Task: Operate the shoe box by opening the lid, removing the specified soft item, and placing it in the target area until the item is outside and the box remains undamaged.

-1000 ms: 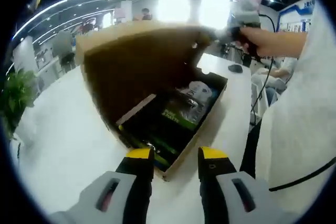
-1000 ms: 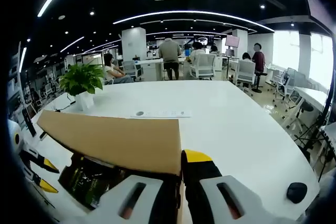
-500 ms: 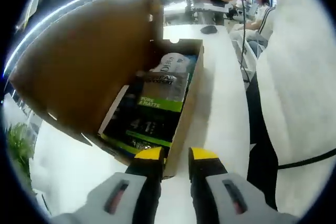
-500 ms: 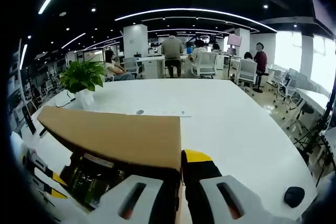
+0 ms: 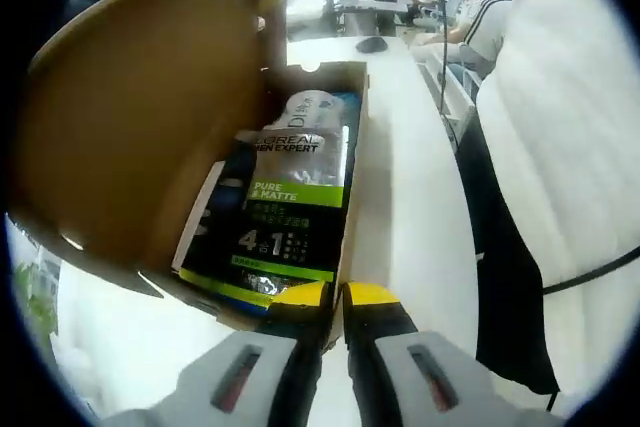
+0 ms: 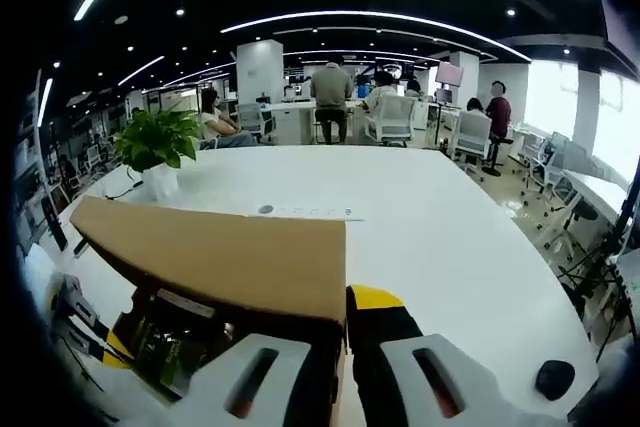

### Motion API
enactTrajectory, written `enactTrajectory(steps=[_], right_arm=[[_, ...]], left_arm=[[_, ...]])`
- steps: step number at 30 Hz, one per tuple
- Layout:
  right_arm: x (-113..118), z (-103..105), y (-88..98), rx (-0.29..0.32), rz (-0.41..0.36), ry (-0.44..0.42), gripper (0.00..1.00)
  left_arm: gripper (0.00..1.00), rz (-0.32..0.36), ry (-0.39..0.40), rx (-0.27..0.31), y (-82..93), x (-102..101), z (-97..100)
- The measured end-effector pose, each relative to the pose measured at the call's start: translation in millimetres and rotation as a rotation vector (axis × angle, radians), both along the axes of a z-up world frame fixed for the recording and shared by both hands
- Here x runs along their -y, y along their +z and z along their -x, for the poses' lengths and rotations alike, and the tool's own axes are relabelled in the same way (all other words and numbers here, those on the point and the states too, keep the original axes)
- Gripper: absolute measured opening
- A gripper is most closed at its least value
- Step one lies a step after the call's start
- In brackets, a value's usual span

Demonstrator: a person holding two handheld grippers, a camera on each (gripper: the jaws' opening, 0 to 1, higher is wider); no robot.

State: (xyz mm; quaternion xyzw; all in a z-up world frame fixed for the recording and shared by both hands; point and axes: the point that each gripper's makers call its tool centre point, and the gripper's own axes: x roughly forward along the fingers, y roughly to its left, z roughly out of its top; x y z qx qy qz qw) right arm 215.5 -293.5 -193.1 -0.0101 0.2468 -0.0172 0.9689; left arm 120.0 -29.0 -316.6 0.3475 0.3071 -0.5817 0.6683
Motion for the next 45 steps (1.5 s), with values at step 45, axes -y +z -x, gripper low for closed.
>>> enactTrajectory(steps=[45], right_arm=[[4.1,-13.9,3.8,-0.042,0.002,0.013,0.00]], left_arm=[[0.00,0.027,-0.113,-0.083,-4.0,0.8,27.2]])
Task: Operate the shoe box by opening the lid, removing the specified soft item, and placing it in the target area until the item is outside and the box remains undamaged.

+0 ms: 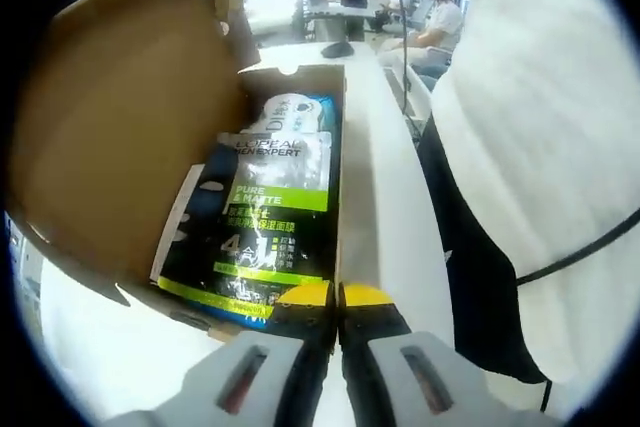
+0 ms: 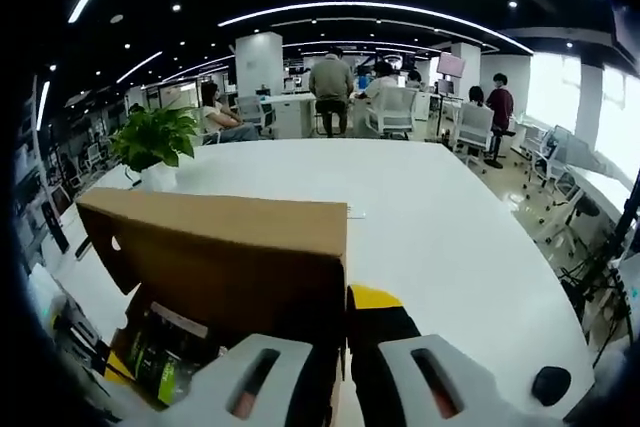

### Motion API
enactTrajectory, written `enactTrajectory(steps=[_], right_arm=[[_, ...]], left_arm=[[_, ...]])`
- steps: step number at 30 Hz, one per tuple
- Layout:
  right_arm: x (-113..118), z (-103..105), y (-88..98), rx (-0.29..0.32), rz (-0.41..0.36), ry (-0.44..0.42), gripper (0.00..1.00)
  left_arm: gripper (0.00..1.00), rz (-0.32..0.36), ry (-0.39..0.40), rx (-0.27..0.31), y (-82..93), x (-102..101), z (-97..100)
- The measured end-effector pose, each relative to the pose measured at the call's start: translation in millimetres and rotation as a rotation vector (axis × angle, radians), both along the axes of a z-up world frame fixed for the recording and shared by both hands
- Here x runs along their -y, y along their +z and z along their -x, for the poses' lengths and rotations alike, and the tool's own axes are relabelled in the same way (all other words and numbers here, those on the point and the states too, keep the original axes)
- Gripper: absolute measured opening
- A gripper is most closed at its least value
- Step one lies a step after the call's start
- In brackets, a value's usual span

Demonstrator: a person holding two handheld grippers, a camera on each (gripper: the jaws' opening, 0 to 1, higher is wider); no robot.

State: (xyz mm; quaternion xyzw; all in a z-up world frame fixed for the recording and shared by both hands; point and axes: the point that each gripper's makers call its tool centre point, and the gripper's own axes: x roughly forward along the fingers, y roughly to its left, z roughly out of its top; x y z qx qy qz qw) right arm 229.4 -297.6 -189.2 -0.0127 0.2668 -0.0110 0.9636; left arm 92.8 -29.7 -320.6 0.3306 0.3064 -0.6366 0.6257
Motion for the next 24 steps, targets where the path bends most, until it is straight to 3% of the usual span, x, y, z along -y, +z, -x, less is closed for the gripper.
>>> enactTrajectory(steps=[10,15,16,17,19,20,22,24], right_arm=[[-2.9,-7.8,-1.6,0.068,-0.007,0.044,0.00],[-5.1,-18.0,-2.0,0.038,-0.024,0.075,0.00],[-8.3,-18.7,-2.1,0.019,0.008,0.112,0.00],[-9.6,-17.1,-2.2,-0.010,0.091,0.176,0.00],[-12.9,-15.8,-3.4,-0.026,0.131,0.238,0.00],[-12.2,-14.2,-4.5,-0.041,0.132,0.280,0.00],[-11.9,-9.6,-7.2,-0.102,0.000,0.235,0.00],[-11.5,-12.3,-5.1,-0.118,0.031,0.262,0.00]], left_arm=[[0.01,-0.005,0.072,0.018,-0.2,0.4,-2.5],[0.01,-0.009,0.088,0.013,-0.5,0.8,-2.2],[0.01,-0.008,0.092,0.011,-0.1,1.2,-2.4],[0.01,-0.006,0.092,0.013,-0.5,1.1,-1.6],[0.01,0.001,0.099,0.018,-0.4,1.3,-1.2],[0.01,0.007,0.101,0.024,-0.4,1.3,-0.6],[0.01,0.008,0.103,0.027,-0.5,2.1,-1.2],[0.01,-0.003,0.102,0.020,-0.9,2.3,-0.8]])
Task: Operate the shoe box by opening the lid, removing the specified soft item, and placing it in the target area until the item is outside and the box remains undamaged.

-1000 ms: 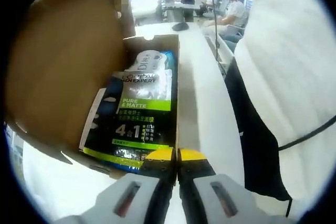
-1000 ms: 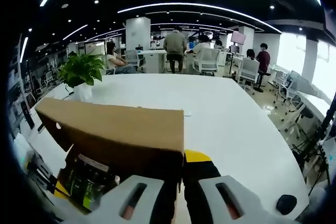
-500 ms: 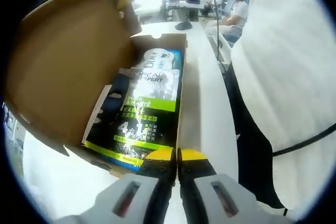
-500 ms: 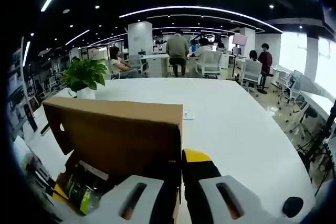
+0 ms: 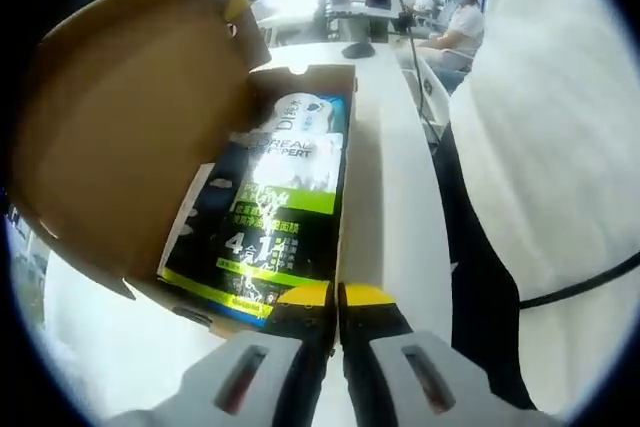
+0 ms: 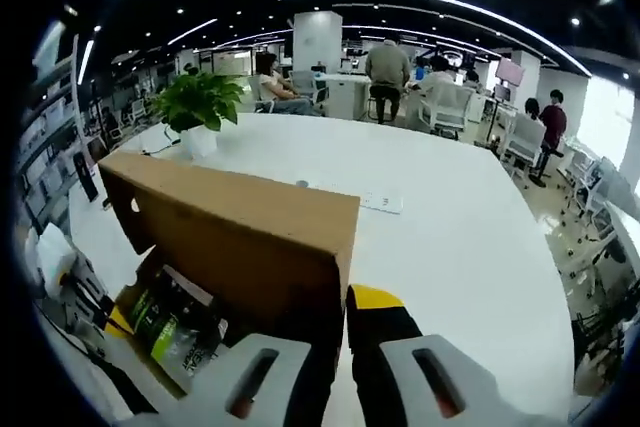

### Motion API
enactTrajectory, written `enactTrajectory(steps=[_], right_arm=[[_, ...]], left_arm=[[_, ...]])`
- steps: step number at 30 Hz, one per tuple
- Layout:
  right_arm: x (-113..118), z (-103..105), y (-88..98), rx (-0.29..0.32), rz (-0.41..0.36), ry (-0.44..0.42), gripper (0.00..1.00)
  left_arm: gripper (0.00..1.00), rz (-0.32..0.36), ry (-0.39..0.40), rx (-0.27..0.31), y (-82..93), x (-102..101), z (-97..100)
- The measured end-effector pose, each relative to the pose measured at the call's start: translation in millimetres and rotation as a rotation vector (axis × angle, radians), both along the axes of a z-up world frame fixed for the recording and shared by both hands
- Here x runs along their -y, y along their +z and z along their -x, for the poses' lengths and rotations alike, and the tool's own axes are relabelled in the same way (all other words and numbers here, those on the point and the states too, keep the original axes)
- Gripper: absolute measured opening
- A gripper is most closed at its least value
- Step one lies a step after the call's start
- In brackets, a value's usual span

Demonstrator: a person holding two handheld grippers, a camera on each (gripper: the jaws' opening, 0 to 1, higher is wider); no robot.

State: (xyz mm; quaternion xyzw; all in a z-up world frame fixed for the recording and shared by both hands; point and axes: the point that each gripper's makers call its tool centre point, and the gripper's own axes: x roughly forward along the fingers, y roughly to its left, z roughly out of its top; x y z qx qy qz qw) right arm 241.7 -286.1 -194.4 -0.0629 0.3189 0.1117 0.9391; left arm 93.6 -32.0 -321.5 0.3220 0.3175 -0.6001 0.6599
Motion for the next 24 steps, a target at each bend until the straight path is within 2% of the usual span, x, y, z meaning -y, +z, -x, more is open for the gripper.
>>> enactTrajectory(steps=[2,6,9,10,13,14,15,17,18,23,24], right_arm=[[-2.9,-2.7,0.8,0.005,0.055,0.009,0.00],[-3.9,-11.4,0.1,0.020,-0.024,-0.082,0.00],[-4.3,-14.7,-0.7,0.027,-0.028,-0.106,0.00],[-3.4,-15.3,-0.9,0.021,-0.054,-0.131,0.00],[-4.2,-16.1,-1.1,0.028,-0.074,-0.139,0.00],[-4.8,-16.2,-1.6,0.031,-0.069,-0.139,0.00],[-4.3,-18.0,-1.1,0.054,0.007,-0.103,0.00],[-4.2,-18.8,-1.1,0.074,0.056,-0.094,0.00],[-5.5,-18.8,-2.5,0.068,0.033,-0.108,0.00],[-0.9,-23.6,-4.7,0.074,0.023,-0.125,0.00],[2.7,-27.6,-9.0,0.076,0.023,-0.134,0.00]], left_arm=[[0.01,0.004,-0.006,0.002,0.0,0.0,-0.5],[0.01,0.009,-0.016,-0.021,0.2,0.2,0.0],[0.01,-0.005,-0.008,-0.028,-0.4,0.8,-0.4],[0.01,-0.010,0.003,-0.030,-0.9,0.1,-0.1],[0.01,-0.019,-0.011,-0.036,-0.9,0.0,0.8],[0.01,-0.015,-0.019,-0.037,-0.7,0.0,0.7],[0.01,0.001,-0.037,-0.027,-0.8,-0.4,1.1],[0.01,0.001,-0.040,-0.017,-0.7,-0.5,2.0],[0.01,0.000,-0.041,-0.010,-0.5,-0.1,1.5],[0.01,-0.001,-0.023,0.001,-1.3,0.9,2.7],[0.01,-0.020,-0.034,0.022,-2.6,0.7,3.7]])
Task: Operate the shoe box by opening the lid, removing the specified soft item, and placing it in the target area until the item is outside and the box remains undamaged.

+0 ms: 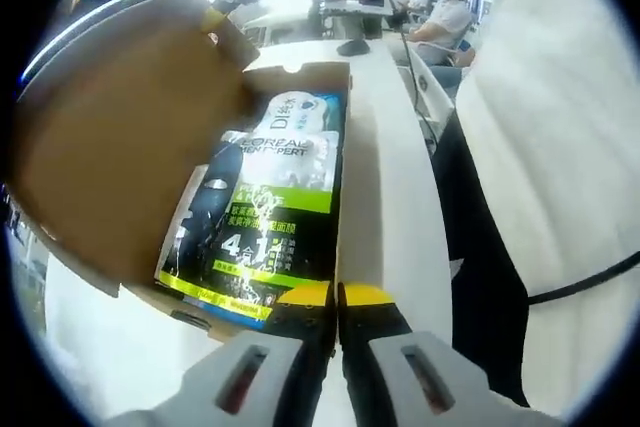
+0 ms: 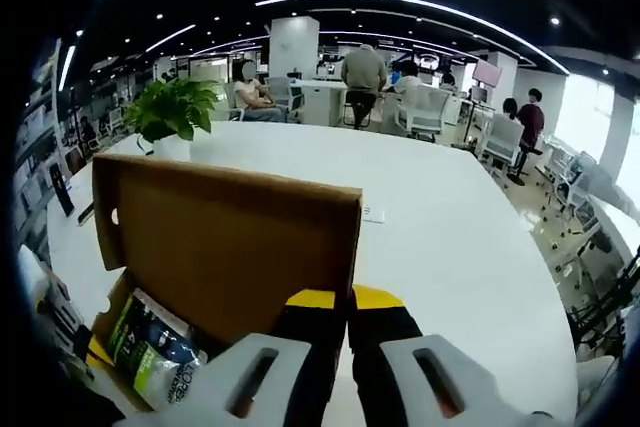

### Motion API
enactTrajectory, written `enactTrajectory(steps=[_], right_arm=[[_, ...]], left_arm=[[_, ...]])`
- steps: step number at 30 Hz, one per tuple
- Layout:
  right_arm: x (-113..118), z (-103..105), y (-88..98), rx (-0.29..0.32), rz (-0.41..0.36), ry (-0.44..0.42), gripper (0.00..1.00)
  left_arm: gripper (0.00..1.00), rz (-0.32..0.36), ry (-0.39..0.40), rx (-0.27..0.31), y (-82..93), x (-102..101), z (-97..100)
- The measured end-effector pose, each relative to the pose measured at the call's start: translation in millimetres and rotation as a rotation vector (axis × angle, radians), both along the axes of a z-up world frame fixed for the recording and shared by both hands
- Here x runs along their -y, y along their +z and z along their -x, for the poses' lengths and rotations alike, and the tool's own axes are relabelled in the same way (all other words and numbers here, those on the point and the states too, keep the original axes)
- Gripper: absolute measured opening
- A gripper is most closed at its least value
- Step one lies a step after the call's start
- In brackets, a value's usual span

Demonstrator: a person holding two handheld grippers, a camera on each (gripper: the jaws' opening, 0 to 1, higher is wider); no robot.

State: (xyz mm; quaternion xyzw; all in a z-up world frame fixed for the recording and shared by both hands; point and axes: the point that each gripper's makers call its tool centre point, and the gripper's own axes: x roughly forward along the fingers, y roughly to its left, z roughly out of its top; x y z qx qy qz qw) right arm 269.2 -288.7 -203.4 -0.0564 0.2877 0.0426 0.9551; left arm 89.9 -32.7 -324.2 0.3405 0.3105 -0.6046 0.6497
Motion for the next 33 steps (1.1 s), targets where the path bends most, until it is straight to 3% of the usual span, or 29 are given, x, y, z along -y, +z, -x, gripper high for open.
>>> enactTrajectory(steps=[4,11,13,16,22,24,33], right_arm=[[1.6,-4.0,-2.9,0.007,0.009,-0.011,0.00],[4.5,-9.4,-7.2,0.007,-0.009,-0.038,0.00],[5.7,-11.2,-8.7,0.014,-0.042,-0.064,0.00],[4.6,-15.1,-12.2,0.029,-0.016,-0.048,0.00],[5.9,-24.2,-19.0,0.004,-0.039,-0.041,0.00],[3.7,-26.5,-22.4,-0.020,-0.010,-0.031,0.00],[3.4,-29.2,-27.4,-0.051,-0.014,-0.039,0.00]], left_arm=[[0.01,0.007,0.012,-0.015,-0.2,-0.4,-1.3],[0.01,0.025,-0.016,0.022,-0.8,-0.6,0.9],[0.01,0.018,-0.007,0.008,-0.8,-0.1,-0.5],[0.01,0.018,0.008,0.004,-1.1,0.2,-1.0],[0.01,0.022,0.005,-0.004,-1.2,0.5,-1.3],[0.01,0.020,0.009,-0.003,-1.7,0.4,-1.5],[0.01,0.008,0.030,-0.004,-3.6,1.4,-1.6]])
